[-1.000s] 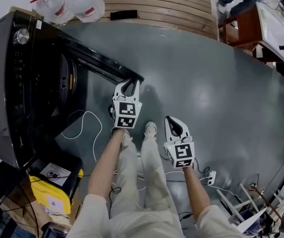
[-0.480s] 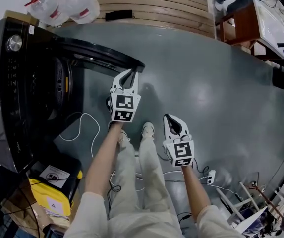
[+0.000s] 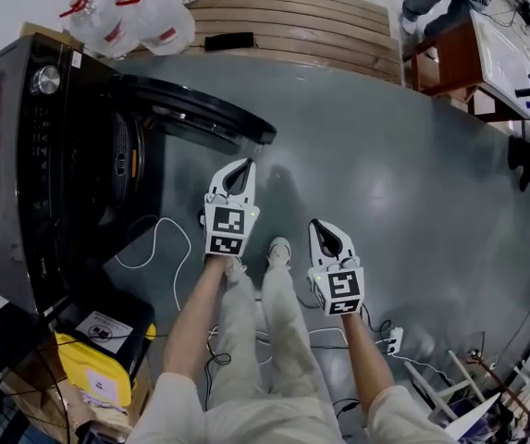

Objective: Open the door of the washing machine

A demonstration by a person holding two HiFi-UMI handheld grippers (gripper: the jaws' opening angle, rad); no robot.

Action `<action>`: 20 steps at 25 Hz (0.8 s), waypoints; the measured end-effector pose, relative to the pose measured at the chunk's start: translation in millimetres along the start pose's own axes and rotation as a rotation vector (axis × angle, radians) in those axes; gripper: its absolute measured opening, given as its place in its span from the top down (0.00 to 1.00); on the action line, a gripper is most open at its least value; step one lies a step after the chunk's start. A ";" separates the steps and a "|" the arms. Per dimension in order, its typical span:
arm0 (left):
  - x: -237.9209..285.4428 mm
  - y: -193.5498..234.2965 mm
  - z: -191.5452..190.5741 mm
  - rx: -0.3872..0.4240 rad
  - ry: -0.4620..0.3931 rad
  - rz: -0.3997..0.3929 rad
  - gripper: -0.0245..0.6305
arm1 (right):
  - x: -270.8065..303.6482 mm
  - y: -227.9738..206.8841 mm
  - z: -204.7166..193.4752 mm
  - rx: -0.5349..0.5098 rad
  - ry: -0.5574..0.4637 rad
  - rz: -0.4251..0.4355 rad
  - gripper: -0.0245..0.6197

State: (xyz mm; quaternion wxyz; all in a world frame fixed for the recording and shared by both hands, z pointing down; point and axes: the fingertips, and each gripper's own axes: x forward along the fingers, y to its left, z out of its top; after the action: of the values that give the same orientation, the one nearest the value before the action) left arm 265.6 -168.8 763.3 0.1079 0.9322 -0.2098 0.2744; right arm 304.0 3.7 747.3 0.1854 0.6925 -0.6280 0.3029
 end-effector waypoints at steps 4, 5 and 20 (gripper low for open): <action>-29.3 -1.9 -0.3 -0.032 -0.015 0.008 0.95 | -5.2 9.3 6.2 -0.007 -0.011 0.008 0.96; -37.2 -2.2 -0.4 -0.034 -0.018 0.010 0.95 | -6.4 12.5 8.0 -0.010 -0.012 0.010 0.96; -172.2 2.0 3.7 -0.118 -0.064 0.055 0.95 | -45.0 58.2 62.8 -0.035 -0.089 0.034 0.96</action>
State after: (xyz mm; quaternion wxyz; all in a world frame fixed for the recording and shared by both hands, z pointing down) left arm 135.2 -114.6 664.5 0.1487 0.9264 -0.2543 0.2345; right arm 257.3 -10.5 663.8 0.1642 0.6911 -0.6525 0.2640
